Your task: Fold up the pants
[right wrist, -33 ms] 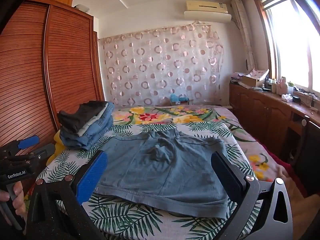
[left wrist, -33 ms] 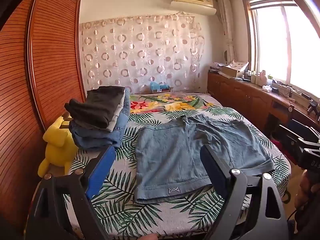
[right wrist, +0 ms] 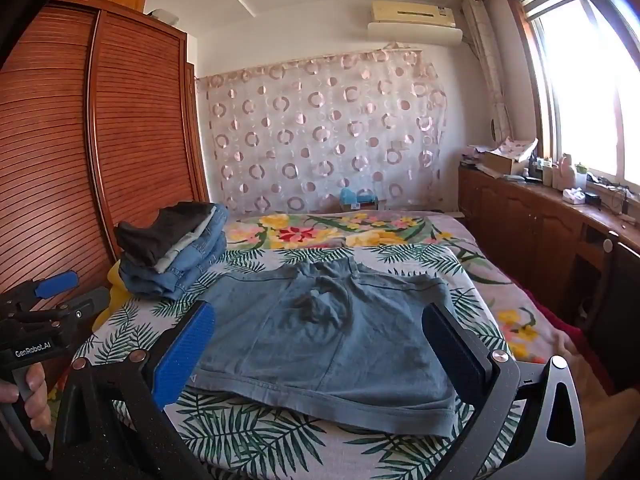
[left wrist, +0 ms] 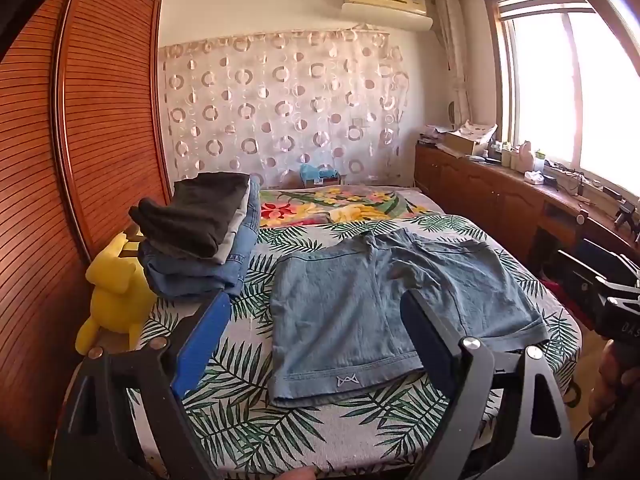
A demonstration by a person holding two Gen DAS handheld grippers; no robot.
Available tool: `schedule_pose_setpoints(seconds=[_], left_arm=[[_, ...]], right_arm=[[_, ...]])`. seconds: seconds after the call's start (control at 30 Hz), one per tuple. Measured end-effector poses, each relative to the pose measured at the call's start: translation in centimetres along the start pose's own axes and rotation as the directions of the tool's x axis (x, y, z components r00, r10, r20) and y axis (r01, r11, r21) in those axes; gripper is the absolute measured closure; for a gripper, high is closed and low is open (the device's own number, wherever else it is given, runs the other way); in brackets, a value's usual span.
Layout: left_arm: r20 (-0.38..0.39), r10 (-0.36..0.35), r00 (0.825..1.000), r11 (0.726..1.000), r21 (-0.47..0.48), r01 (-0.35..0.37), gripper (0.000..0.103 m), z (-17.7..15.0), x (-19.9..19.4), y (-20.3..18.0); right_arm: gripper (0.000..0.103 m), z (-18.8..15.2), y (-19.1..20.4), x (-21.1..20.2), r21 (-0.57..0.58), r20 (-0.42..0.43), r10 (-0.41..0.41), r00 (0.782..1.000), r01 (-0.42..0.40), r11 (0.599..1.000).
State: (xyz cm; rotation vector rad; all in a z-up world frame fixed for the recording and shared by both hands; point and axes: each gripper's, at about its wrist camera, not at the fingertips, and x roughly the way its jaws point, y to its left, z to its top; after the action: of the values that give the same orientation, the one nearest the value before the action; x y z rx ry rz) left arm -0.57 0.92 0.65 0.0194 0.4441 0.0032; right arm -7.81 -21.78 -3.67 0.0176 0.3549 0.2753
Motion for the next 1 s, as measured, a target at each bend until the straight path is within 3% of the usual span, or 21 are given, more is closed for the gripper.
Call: schedule_pose_setpoints(seconds=[1.0], left_arm=[[0.003,0.008,1.000,1.000,0.004,-0.008,0.015,0.57,-0.70,-0.98]], right_arm=[[0.000,0.09,-0.31,-0.21,0.006,0.006,-0.004,1.000,0.004,1.000]])
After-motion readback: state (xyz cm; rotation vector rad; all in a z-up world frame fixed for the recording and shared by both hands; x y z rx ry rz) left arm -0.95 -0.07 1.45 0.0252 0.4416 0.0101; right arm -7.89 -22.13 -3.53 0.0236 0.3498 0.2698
